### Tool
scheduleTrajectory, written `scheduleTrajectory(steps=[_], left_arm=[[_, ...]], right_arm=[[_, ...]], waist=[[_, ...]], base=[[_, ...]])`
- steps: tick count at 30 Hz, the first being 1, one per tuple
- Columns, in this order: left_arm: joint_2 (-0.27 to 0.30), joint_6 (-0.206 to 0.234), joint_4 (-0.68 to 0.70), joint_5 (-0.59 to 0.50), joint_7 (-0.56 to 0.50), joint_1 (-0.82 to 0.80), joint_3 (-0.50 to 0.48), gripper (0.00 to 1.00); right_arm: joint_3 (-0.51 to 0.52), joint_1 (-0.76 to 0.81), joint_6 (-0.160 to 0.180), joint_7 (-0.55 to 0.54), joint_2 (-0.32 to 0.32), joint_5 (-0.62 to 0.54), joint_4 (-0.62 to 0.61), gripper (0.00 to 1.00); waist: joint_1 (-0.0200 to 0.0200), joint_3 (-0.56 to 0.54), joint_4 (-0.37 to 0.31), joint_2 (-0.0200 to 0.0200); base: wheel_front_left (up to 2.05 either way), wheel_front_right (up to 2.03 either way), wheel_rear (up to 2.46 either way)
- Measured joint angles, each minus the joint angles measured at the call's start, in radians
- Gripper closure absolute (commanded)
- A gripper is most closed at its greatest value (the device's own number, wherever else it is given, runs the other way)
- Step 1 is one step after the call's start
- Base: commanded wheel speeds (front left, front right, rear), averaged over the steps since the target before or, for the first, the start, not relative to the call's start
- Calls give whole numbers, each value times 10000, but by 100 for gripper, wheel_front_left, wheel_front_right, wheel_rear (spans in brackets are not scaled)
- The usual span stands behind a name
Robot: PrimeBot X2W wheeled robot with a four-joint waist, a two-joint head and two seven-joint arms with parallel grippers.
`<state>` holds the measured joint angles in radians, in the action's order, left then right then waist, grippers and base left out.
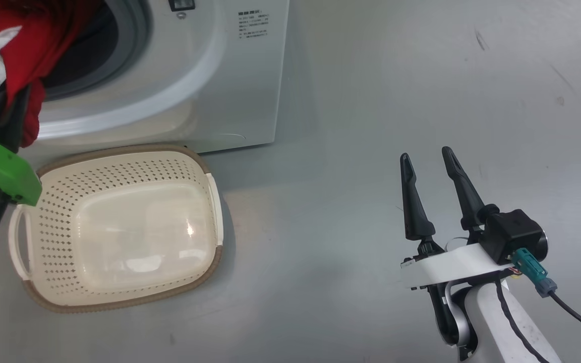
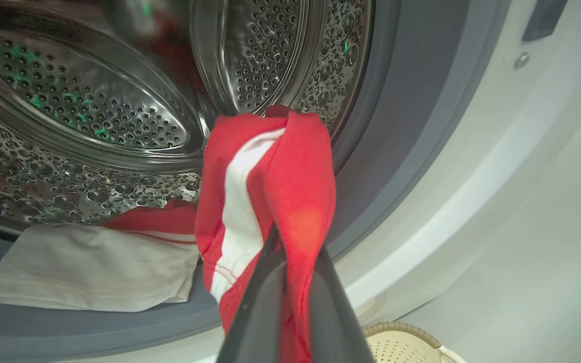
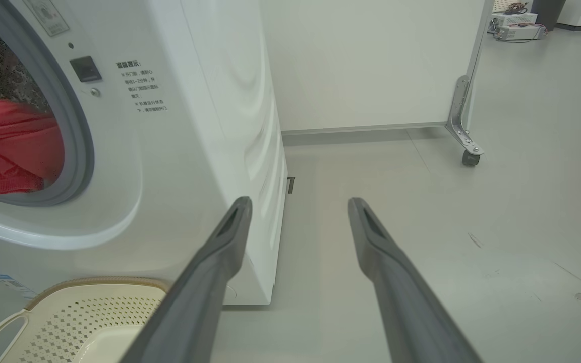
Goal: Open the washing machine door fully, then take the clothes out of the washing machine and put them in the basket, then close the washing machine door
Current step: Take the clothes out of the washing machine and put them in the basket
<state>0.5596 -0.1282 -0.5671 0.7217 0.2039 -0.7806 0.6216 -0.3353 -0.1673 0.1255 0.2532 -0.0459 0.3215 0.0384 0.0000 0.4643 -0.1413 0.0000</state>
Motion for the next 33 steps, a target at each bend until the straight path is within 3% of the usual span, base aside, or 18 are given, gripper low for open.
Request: scheduleTrajectory(steps=[25, 33], left_arm=[[-134, 13, 986, 6, 451, 2079, -305, 100], [-385, 566, 2454, -359, 453, 2284, -1406, 100]], right_arm=[[635, 783, -370, 0, -10, 6, 382, 0], [790, 992, -539, 0, -10, 6, 439, 0]], waist=[[0, -1756, 1147, 0], [0, -2041, 1399, 0]], base=[[0, 0, 0], [0, 0, 0]])
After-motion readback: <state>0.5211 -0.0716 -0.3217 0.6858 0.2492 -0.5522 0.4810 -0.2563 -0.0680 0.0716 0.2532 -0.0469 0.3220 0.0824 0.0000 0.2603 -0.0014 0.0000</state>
